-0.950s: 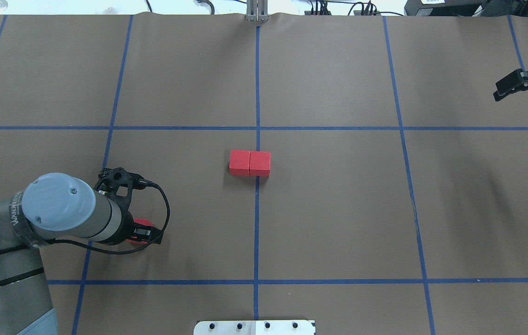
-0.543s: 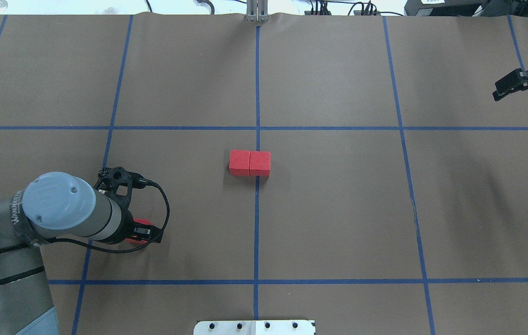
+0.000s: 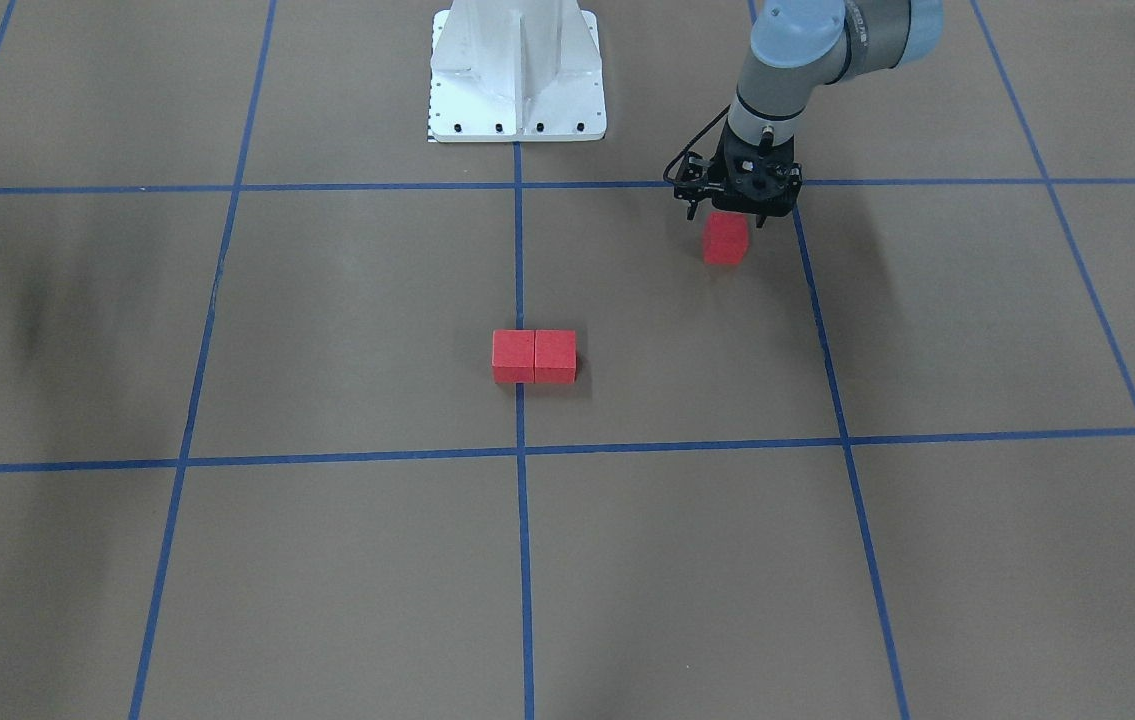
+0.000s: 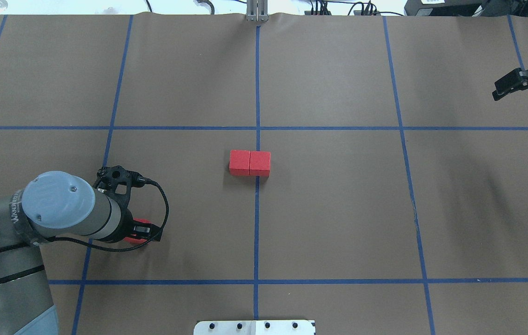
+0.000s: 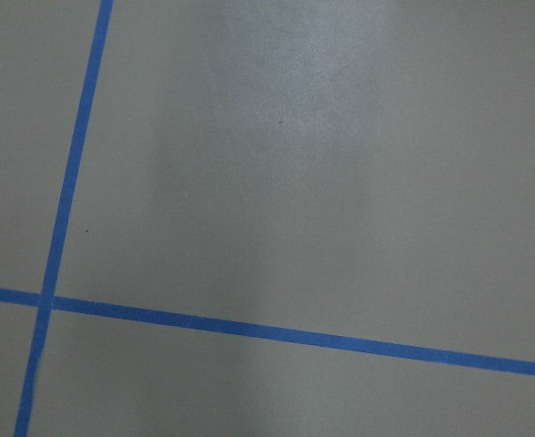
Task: Form red blocks into L shape at center
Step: 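Lower the left gripper and grasp the nearer red cube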
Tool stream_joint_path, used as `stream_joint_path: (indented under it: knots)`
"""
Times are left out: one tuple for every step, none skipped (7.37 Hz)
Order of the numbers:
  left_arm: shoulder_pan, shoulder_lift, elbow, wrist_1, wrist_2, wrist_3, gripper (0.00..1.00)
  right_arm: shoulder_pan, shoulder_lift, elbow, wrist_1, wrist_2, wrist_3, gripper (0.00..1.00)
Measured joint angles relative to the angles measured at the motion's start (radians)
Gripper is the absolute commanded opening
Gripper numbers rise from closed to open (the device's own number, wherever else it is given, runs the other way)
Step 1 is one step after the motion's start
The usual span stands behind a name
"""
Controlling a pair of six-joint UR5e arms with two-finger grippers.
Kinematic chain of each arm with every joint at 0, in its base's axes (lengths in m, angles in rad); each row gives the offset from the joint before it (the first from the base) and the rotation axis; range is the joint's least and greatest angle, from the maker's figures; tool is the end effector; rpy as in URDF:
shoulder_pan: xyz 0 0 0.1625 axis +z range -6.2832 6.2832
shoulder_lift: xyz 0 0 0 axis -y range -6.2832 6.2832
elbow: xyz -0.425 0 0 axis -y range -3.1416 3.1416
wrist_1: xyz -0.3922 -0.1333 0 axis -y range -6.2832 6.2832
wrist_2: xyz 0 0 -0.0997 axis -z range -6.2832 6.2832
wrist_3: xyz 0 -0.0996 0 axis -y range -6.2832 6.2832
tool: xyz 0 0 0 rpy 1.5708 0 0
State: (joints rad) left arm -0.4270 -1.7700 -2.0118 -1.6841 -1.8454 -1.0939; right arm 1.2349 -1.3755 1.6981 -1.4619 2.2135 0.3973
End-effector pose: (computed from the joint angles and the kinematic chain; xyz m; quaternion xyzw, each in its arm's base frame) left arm 0.4447 -0.3191 0.3465 0.0447 0.3834 0.0733 0.9196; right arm -0.1211 -0.5703 0.4858 0.0790 -0.3608 -0.0391 0.9285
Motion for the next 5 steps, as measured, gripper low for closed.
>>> stream_joint_path:
  knots:
    - [0.000, 0.000, 0.002, 0.000, 0.000, -0.001, 0.91, 0.000, 0.001, 0.000, 0.000, 0.000, 0.000, 1.00]
    - [-0.001, 0.000, 0.006, -0.001, 0.000, -0.006, 0.88, 0.000, 0.001, 0.000, 0.000, 0.000, -0.001, 1.00]
    - [0.000, -0.001, 0.012, -0.002, 0.000, -0.016, 0.85, 0.000, 0.001, 0.000, -0.001, 0.000, -0.001, 1.00]
    - [0.000, -0.001, 0.015, -0.003, 0.000, -0.021, 0.84, 0.000, 0.001, 0.000, 0.000, 0.000, -0.001, 1.00]
    - [0.000, -0.001, 0.018, -0.003, 0.000, -0.023, 0.80, 0.000, 0.001, 0.000, 0.000, 0.000, -0.002, 1.00]
